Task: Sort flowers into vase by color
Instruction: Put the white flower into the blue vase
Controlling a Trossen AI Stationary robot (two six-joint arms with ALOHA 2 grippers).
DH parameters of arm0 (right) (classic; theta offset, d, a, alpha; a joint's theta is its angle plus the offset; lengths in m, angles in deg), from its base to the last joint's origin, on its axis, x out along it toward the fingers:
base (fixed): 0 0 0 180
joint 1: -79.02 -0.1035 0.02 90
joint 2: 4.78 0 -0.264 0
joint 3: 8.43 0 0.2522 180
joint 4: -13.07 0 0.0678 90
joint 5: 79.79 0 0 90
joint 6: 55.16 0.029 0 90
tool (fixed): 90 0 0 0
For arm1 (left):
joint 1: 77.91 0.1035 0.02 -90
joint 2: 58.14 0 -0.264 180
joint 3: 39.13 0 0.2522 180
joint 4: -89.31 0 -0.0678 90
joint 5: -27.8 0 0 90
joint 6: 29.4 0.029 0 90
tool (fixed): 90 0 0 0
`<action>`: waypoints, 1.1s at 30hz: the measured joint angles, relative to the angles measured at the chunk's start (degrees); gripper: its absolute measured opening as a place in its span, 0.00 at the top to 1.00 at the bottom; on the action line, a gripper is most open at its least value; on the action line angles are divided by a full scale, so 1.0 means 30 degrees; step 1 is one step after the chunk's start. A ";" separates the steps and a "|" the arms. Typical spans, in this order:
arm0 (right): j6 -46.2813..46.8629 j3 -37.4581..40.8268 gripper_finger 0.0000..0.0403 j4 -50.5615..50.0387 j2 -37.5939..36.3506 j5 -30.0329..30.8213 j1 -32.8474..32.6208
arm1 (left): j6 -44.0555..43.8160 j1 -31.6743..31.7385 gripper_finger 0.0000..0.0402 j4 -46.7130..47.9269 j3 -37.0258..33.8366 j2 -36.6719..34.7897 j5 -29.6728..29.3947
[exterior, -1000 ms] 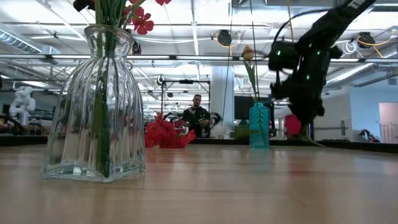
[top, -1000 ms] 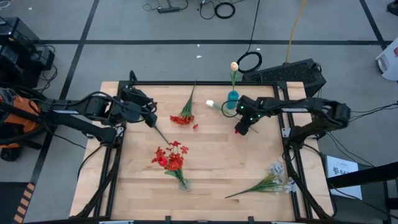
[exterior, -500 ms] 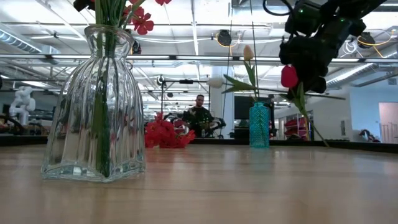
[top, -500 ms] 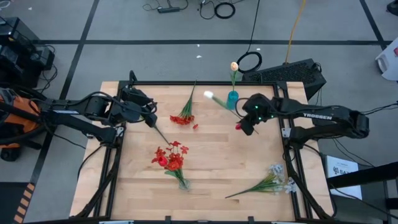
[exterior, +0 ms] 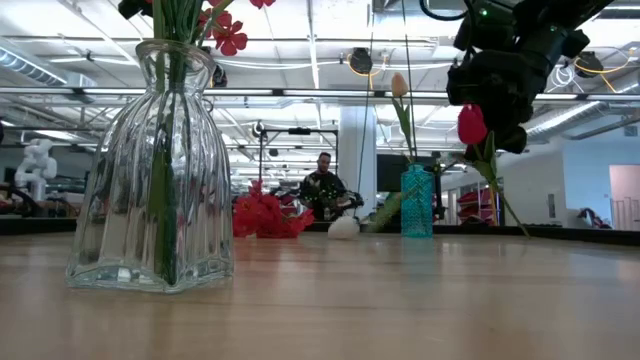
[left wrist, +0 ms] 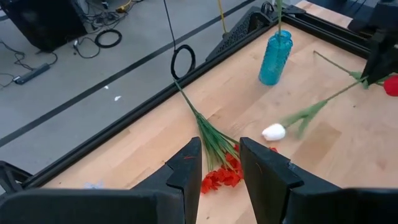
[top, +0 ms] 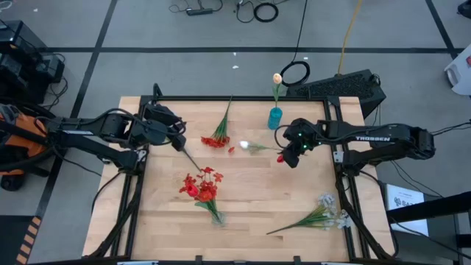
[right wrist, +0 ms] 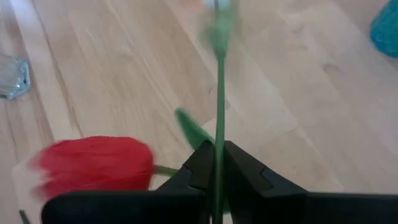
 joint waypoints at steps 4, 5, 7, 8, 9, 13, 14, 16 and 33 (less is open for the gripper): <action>-0.0001 -0.0015 0.93 0.0713 0.0954 0.0003 -0.0343 | -0.0004 0.0000 0.71 -0.0003 0.0000 0.0000 0.0132; 0.0003 -0.0015 0.93 0.0787 0.1260 0.0003 -0.0435 | -0.0007 0.0000 0.71 -0.0001 0.0000 0.0000 0.0132; -0.0005 -0.0015 0.93 0.0854 0.1864 0.0005 -0.0576 | -0.0015 0.0000 0.71 -0.0007 0.0000 0.0000 0.0132; -0.0005 -0.0015 0.93 0.0822 0.2170 0.0010 -0.0629 | -0.0015 0.0000 0.71 -0.0007 0.0000 0.0000 0.0132; -0.0005 -0.0015 0.93 0.0823 0.2442 0.0010 -0.0657 | -0.0022 0.0000 0.71 -0.0007 0.0000 0.0000 0.0132; -0.0005 -0.0015 0.93 0.1049 0.3470 0.0010 -0.0686 | -0.0015 -0.0002 0.71 -0.0007 0.0000 0.0000 0.0132; -0.0012 -0.0015 0.93 0.1187 0.3711 0.0017 -0.0686 | -0.0015 -0.0007 0.71 -0.0007 0.0000 0.0000 0.0132; -0.0045 -0.0015 0.93 0.1765 0.4153 0.0024 -0.0686 | -0.0015 0.0000 0.71 -0.0014 0.0000 0.0000 0.0132; -0.1400 -0.0473 0.67 0.5985 0.8410 0.1791 -0.1927 | -0.0015 0.0000 0.71 -0.0014 0.0000 -0.0007 0.0126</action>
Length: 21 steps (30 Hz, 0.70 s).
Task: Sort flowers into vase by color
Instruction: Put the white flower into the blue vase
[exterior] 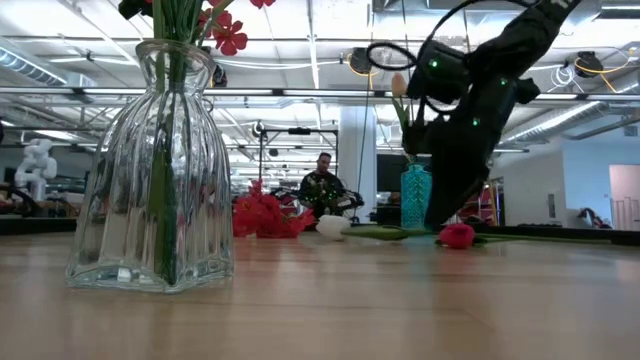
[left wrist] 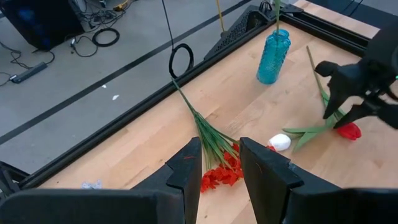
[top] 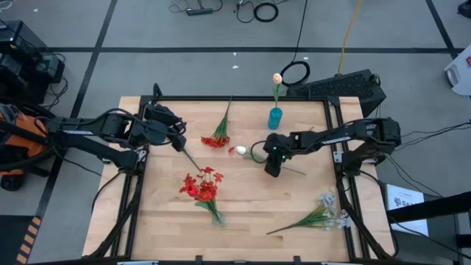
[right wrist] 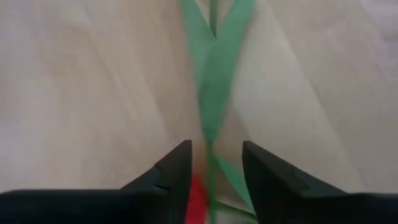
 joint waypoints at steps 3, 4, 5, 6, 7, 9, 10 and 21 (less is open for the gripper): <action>-0.0659 -0.0258 0.62 -0.0037 0.0948 0.0237 -0.0292 | -0.0003 0.0000 0.71 0.0000 0.0000 0.0000 -0.0001; -0.0762 -0.0395 0.62 -0.0010 0.1270 0.0244 -0.0409 | -0.0007 0.0000 0.71 0.0000 0.0000 0.0000 0.0004; -0.0879 -0.0539 0.61 0.0009 0.1576 0.0344 -0.0505 | -0.0007 0.0000 0.71 -0.0007 0.0000 0.0000 0.0000; -0.0999 -0.0687 0.61 -0.0030 0.1850 0.0413 -0.0601 | -0.0007 0.0000 0.71 0.0000 0.0000 0.0000 -0.0001; -0.1133 -0.0823 0.62 -0.0075 0.2142 0.0479 -0.0677 | -0.0007 -0.0001 0.71 0.0000 0.0000 0.0000 -0.0001; -0.1496 -0.0978 0.66 -0.0100 0.2593 0.0661 -0.0829 | -0.0007 0.0000 0.71 0.0000 0.0000 0.0000 -0.0001; -0.1643 -0.1085 0.70 -0.0102 0.2789 0.0721 -0.0898 | -0.0015 0.0000 0.71 0.0000 0.0000 0.0000 -0.0001; -0.0310 -0.1035 0.98 -0.0325 0.0742 0.0734 -0.0774 | -0.0004 0.0000 0.71 0.0000 0.0000 0.0000 0.0002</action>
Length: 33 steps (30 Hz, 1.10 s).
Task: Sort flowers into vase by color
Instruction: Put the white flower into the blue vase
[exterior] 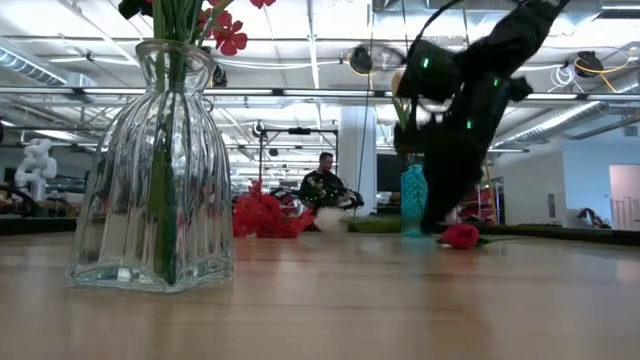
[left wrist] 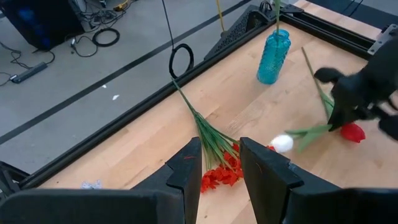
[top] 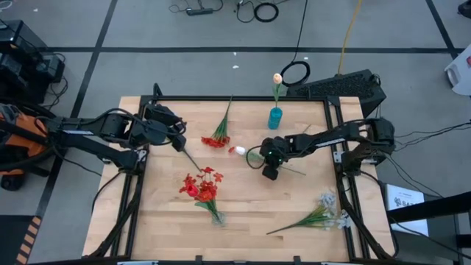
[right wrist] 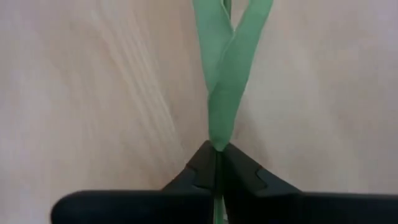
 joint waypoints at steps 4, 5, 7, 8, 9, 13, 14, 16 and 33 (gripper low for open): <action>0.0339 -0.0029 0.99 0.0342 -0.2825 0.0140 0.0092 | 0.0004 0.0000 0.71 0.0001 0.0007 0.0000 0.0056; 0.0385 -0.0029 0.99 0.0422 -0.3547 0.0244 0.0092 | 0.0004 0.0000 0.71 0.0007 0.0000 0.0000 0.0062; 0.0416 -0.0029 0.99 0.0612 -0.5287 0.0940 0.0084 | 0.0004 -0.0006 0.71 0.0007 0.0000 0.0000 0.0070; 0.0340 -0.0029 0.99 0.0622 -0.6151 0.1397 0.0071 | 0.0011 -0.0002 0.71 0.0007 0.0000 0.0000 0.0077; 0.0092 -0.0029 0.99 0.0626 -0.7084 0.1937 0.0075 | 0.0011 -0.0002 0.71 0.0007 0.0000 0.0000 0.0077; -0.2002 -0.0044 0.99 -0.1387 -1.0116 0.4903 0.0106 | 0.0019 0.0000 0.71 0.0007 0.0000 0.0000 0.0098; -0.2751 -0.0044 0.99 -0.2189 -1.0787 0.5539 0.0106 | 0.0019 0.0000 0.71 0.0010 0.0000 0.0000 0.0099; -0.2917 -0.0044 0.99 -0.4018 -1.1940 0.6720 0.0106 | 0.0019 0.0000 0.71 0.0007 0.0000 0.0000 0.0118; -0.4777 1.1038 1.00 1.7353 -1.9171 0.6474 0.2419 | 0.0040 0.0000 0.71 0.0007 0.0007 0.0000 0.0131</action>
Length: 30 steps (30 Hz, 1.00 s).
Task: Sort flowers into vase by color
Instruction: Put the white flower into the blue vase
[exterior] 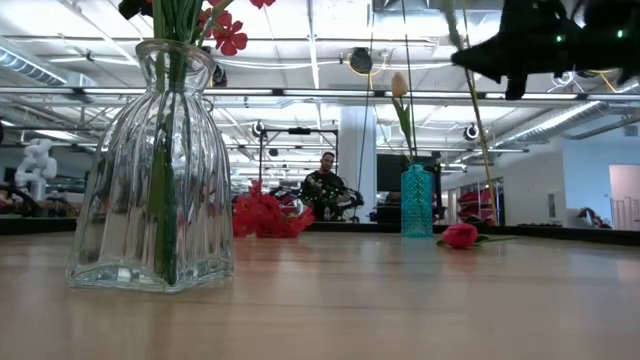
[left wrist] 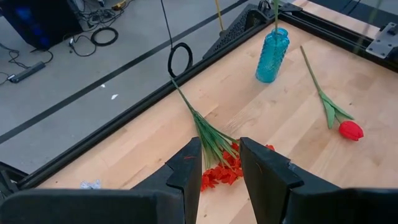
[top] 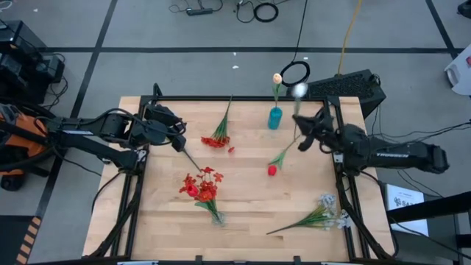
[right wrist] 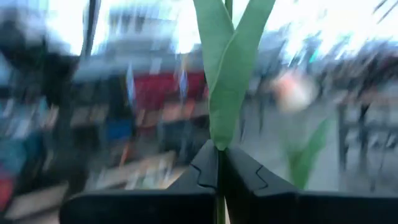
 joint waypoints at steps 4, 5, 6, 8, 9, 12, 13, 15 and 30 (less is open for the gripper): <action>-0.0060 0.1339 1.00 0.4226 0.0683 -0.0066 0.2184 | 0.0001 -0.0001 0.71 0.0000 -0.0004 0.0000 -0.0003; -0.0062 0.1303 1.00 0.4232 0.0876 -0.0507 0.2811 | 0.0000 0.0000 0.71 0.0000 -0.0002 0.0000 -0.0003; -0.0097 0.1206 1.00 0.4196 0.1144 -0.1188 0.3431 | 0.0007 -0.0007 0.71 0.0000 -0.0004 0.0000 0.0000; -0.0046 0.0951 1.00 0.4502 0.1818 -0.3088 0.4788 | 0.0015 -0.0007 0.71 0.0000 0.0000 0.0000 -0.0003; 0.0137 0.0815 1.00 0.4716 0.2214 -0.4101 0.5491 | 0.0015 -0.0001 0.71 -0.0001 -0.0007 0.0000 -0.0003; 0.1220 0.0612 1.00 0.6272 0.3757 -0.6919 0.7714 | 0.0015 -0.0001 0.71 -0.0007 -0.0002 0.0000 -0.0001; 0.1657 0.0536 1.00 0.7067 0.4396 -0.7923 0.8373 | 0.0009 0.0000 0.71 -0.0007 -0.0002 0.0000 -0.0003; 0.2419 0.0311 1.00 0.8677 0.5727 -0.9659 0.9553 | 0.0010 -0.0003 0.71 -0.0007 0.0000 0.0000 -0.0001; 0.4780 -0.4226 1.00 1.6248 1.4265 -1.7500 1.3491 | 0.0469 -0.0003 0.71 -0.0007 0.0000 0.0000 -0.0579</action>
